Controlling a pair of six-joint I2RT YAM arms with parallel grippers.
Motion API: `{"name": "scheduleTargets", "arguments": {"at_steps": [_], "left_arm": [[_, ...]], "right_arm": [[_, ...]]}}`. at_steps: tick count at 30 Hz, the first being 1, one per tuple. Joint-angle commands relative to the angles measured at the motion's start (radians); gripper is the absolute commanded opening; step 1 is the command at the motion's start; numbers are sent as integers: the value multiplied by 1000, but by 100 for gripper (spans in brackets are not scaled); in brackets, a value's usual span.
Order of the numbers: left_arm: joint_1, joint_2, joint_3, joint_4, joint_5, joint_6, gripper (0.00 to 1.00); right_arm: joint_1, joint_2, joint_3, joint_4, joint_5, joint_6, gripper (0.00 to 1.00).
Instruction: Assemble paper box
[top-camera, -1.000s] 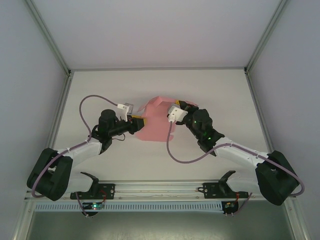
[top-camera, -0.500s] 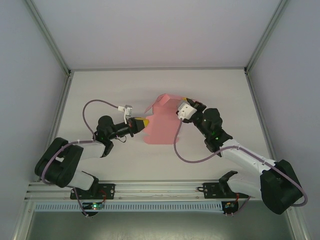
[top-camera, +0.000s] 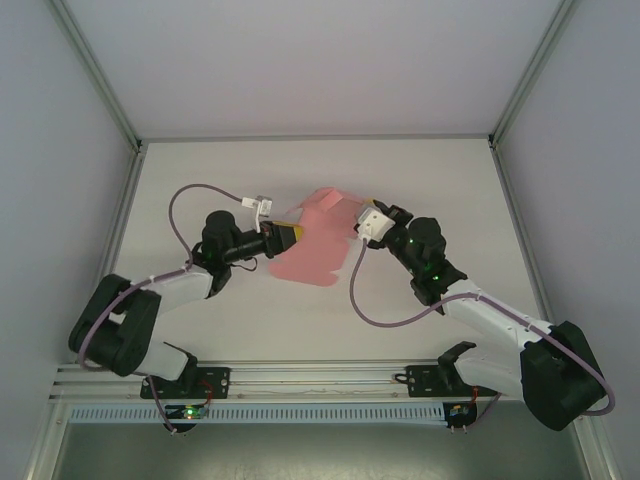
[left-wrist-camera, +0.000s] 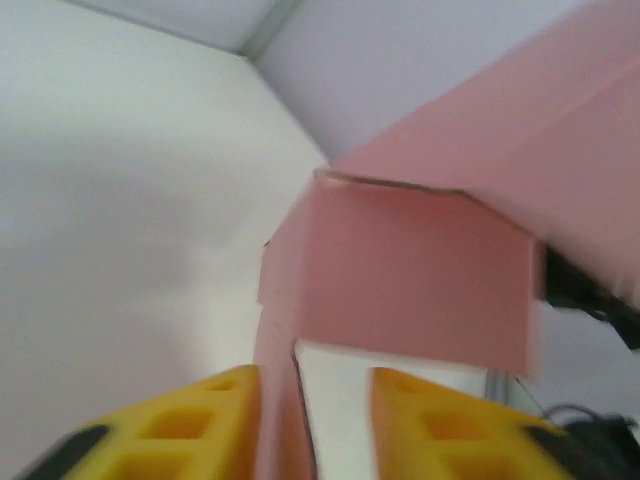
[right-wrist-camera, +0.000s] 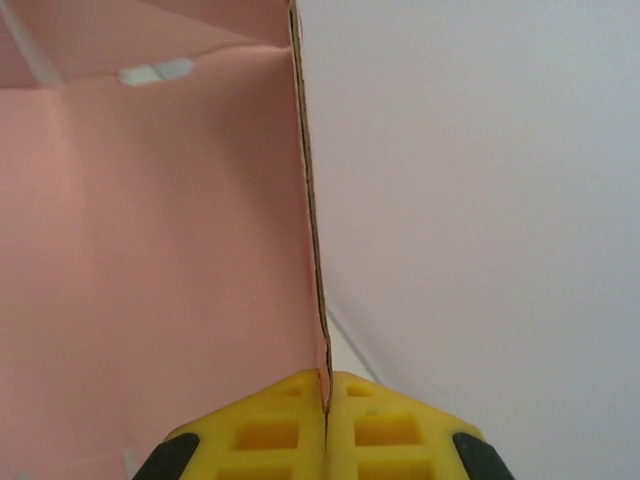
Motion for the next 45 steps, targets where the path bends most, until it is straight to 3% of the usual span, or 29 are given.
{"name": "scheduleTargets", "arguments": {"at_steps": [1, 3, 5, 10, 14, 17, 19, 23, 26, 32, 38, 45], "left_arm": [[-10, -104, -29, -298, -151, 198, 63], [-10, -180, -76, -273, -163, 192, 79], [-10, -267, -90, -342, -252, 198, 100], [-10, -407, -43, -588, -588, 170, 100], [-1, -361, 13, -641, -772, 122, 100], [13, -250, 121, -711, -725, 135, 100], [13, -183, 156, -684, -604, 175, 94], [7, -128, 132, -484, -245, 251, 84], [-25, -128, 99, -384, -131, 298, 78], [-79, -22, 100, -373, -114, 350, 60], [-85, 97, 108, -244, -62, 336, 54], [-99, 185, 113, -227, -117, 377, 51]], "right_arm": [[13, 2, 10, -73, -28, -29, 0], [17, 23, 9, -71, -7, -39, 0], [20, 47, 13, -71, 2, -46, 0], [57, 120, 31, -60, 73, -107, 0], [78, 158, 22, 49, 95, -117, 0], [79, 154, 46, 22, 82, -111, 0], [79, 150, 50, 11, 79, -115, 0], [81, 152, 53, -8, 96, -126, 0], [89, 168, 52, -5, 132, -133, 0], [120, 203, 40, 13, 194, -153, 0], [145, 241, 46, 18, 230, -144, 0], [189, 295, 36, 23, 299, -196, 0]]}}
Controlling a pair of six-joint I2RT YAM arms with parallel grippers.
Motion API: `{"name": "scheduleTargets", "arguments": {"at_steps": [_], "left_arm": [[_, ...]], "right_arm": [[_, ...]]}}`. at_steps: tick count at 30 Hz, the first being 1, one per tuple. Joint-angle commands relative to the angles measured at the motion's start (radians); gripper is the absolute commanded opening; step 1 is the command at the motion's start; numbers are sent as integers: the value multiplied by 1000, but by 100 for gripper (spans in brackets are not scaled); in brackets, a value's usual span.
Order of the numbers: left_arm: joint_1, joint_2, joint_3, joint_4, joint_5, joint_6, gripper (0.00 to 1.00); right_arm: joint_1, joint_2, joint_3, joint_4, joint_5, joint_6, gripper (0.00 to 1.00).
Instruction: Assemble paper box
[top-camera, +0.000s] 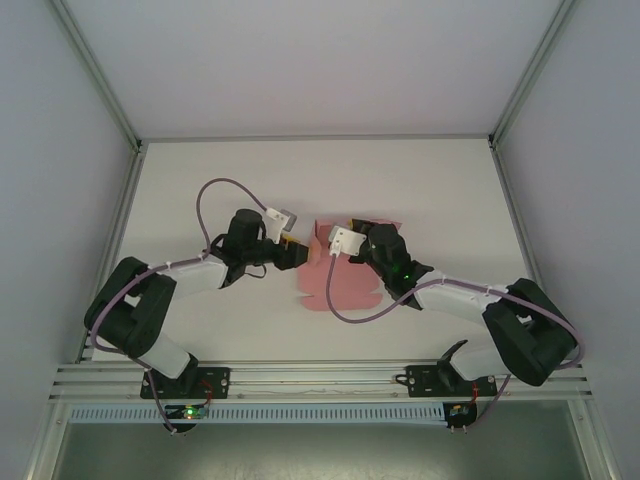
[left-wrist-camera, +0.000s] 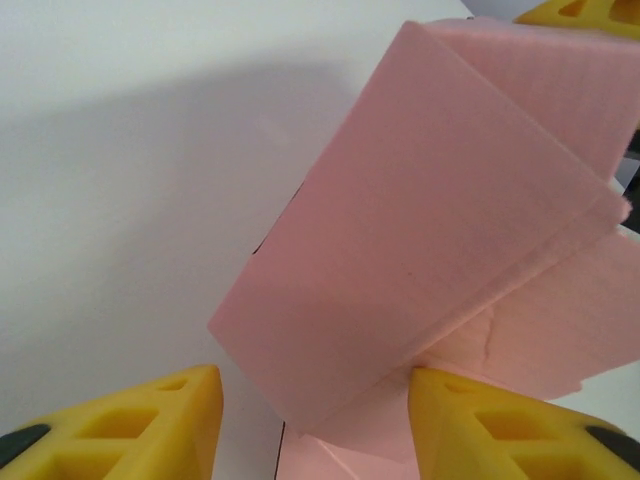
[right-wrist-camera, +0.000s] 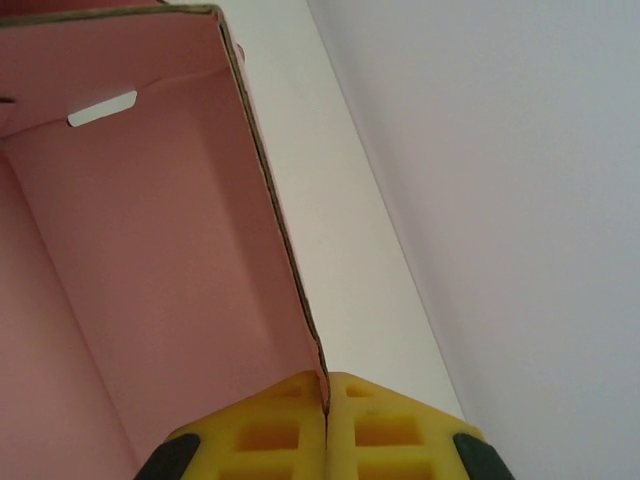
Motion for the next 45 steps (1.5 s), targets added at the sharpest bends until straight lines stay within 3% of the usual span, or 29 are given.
{"name": "scheduleTargets", "arguments": {"at_steps": [1, 4, 8, 15, 20, 26, 30, 36, 45], "left_arm": [[-16, 22, -14, 110, -26, 40, 51], [-16, 31, -58, 159, -76, 47, 52], [-17, 72, -87, 226, -62, 61, 53], [-27, 104, -216, 576, -39, 19, 58], [-65, 115, -208, 526, -73, 85, 60], [-90, 145, -185, 551, -109, 94, 59], [-102, 166, -158, 547, -183, 90, 52], [-116, 182, -132, 552, -195, 93, 41], [-185, 181, -88, 471, -446, 63, 38]], "right_arm": [[47, 42, 7, 48, 72, -47, 0], [80, 82, -12, 94, 143, -97, 0], [109, 114, -26, 122, 165, -123, 0], [164, 173, -39, 158, 291, -210, 0], [205, 233, -57, 237, 397, -269, 0], [214, 243, -56, 233, 371, -223, 0], [218, 225, -57, 170, 338, -202, 0], [224, 240, -61, 164, 332, -192, 0], [264, 217, -59, 90, 317, -130, 0]]}}
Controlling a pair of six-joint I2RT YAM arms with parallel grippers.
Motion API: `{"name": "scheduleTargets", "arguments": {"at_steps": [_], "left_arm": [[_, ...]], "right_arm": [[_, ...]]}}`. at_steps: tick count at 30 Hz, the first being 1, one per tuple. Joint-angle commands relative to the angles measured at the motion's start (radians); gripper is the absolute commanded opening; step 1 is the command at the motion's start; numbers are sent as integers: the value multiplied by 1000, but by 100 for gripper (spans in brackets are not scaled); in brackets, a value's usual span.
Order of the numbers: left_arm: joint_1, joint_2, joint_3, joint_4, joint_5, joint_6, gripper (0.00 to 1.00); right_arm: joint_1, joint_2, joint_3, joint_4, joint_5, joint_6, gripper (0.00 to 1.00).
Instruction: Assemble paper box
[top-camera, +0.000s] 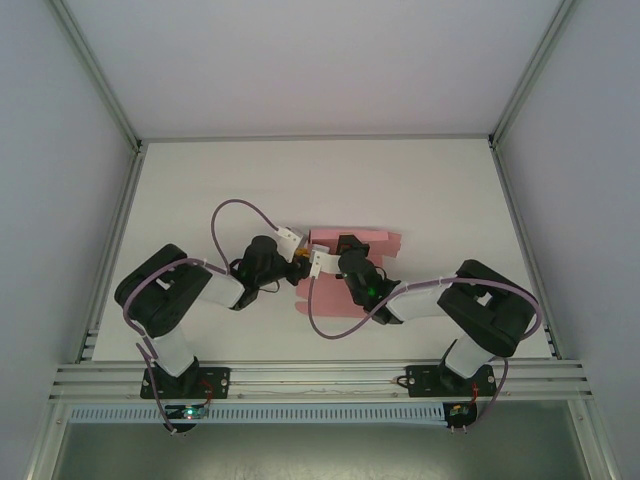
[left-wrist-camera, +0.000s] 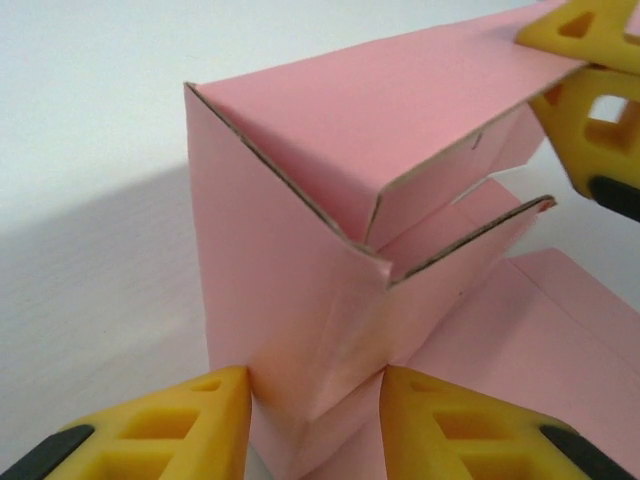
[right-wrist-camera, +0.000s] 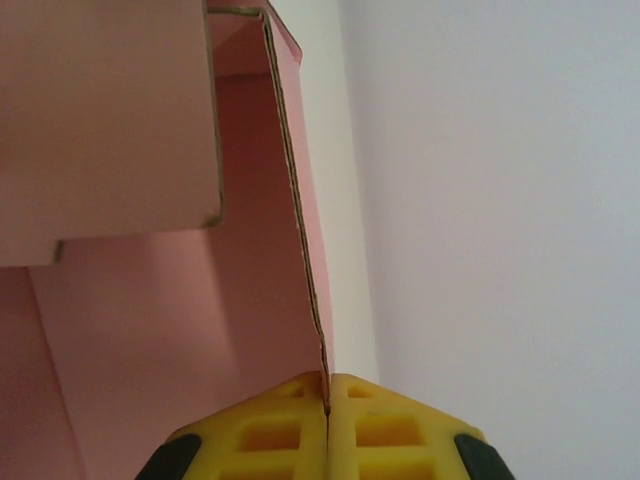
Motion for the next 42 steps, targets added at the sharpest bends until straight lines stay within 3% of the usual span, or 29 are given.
{"name": "scheduleTargets", "arguments": {"at_steps": [1, 6, 10, 15, 18, 19, 24, 32, 38, 42], "left_arm": [[-32, 15, 59, 18, -125, -16, 37], [-37, 48, 71, 78, -122, -40, 35], [-48, 50, 101, 59, -180, -50, 35], [-57, 75, 104, 155, -238, -50, 32], [-69, 101, 112, 215, -256, -46, 20], [-79, 107, 119, 226, -285, -42, 14], [-139, 121, 159, 191, -500, 11, 0], [-149, 116, 202, -20, -896, -180, 0], [-148, 93, 255, -330, -1174, -406, 0], [-145, 95, 281, -478, -1236, -523, 0]], "right_arm": [[47, -6, -22, -167, -105, 64, 0], [50, -26, -18, -239, -135, 96, 0], [52, -38, -1, -314, -195, 135, 0], [51, -33, 24, -380, -216, 158, 0], [46, -27, 37, -410, -230, 178, 0], [46, -28, 42, -426, -236, 186, 0], [37, -38, 56, -474, -245, 227, 0], [8, -58, 99, -577, -246, 310, 0], [-11, -60, 117, -619, -248, 358, 0], [-30, -69, 126, -647, -271, 392, 0]]}}
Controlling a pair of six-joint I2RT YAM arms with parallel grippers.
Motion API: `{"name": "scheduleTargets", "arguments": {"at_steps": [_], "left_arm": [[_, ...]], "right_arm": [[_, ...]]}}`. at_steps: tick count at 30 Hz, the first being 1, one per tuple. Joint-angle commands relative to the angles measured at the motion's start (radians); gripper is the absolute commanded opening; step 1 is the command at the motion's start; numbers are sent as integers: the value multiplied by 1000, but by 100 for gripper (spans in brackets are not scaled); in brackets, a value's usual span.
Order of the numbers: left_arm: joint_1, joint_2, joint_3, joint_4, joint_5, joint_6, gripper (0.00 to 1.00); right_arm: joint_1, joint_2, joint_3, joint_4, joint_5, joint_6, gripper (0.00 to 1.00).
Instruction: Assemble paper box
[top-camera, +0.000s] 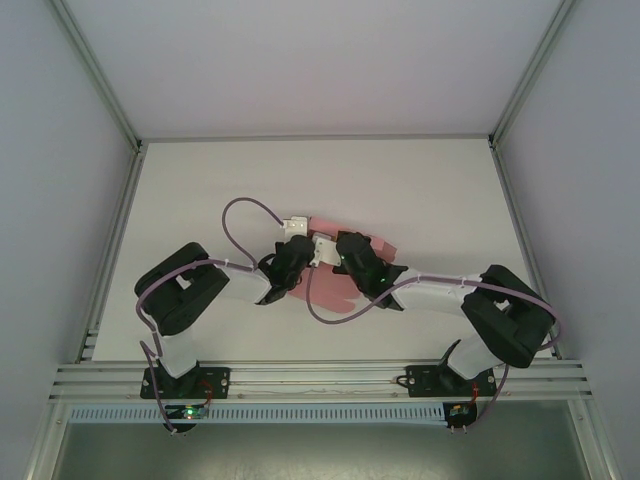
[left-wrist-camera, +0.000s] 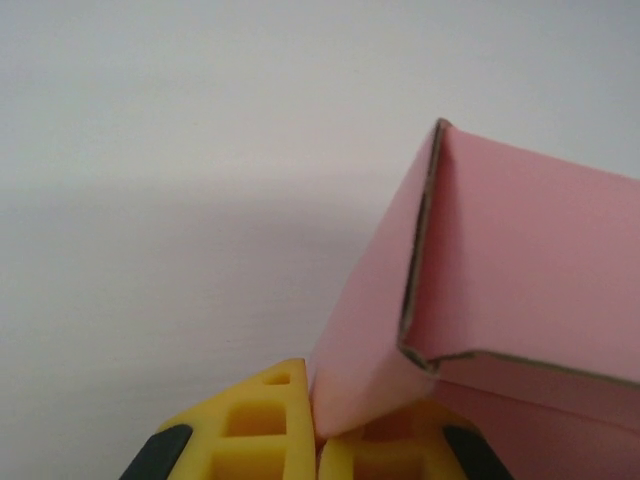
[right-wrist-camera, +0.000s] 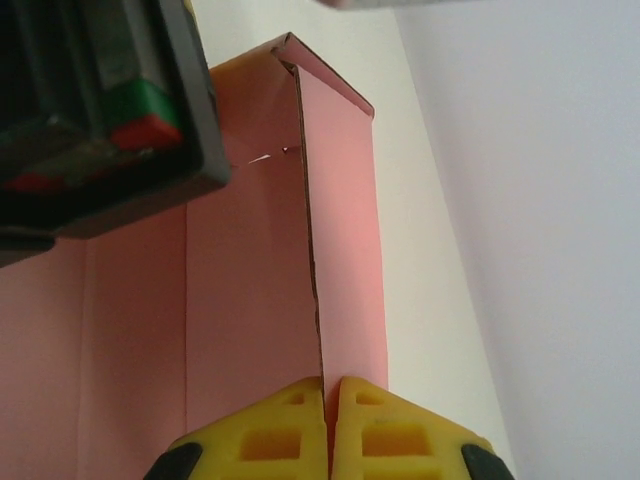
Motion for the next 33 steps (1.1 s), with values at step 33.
{"name": "scheduleTargets", "arguments": {"at_steps": [33], "left_arm": [[13, 47, -96, 225, 132, 262, 0]], "right_arm": [[-49, 52, -2, 111, 162, -235, 33]]}}
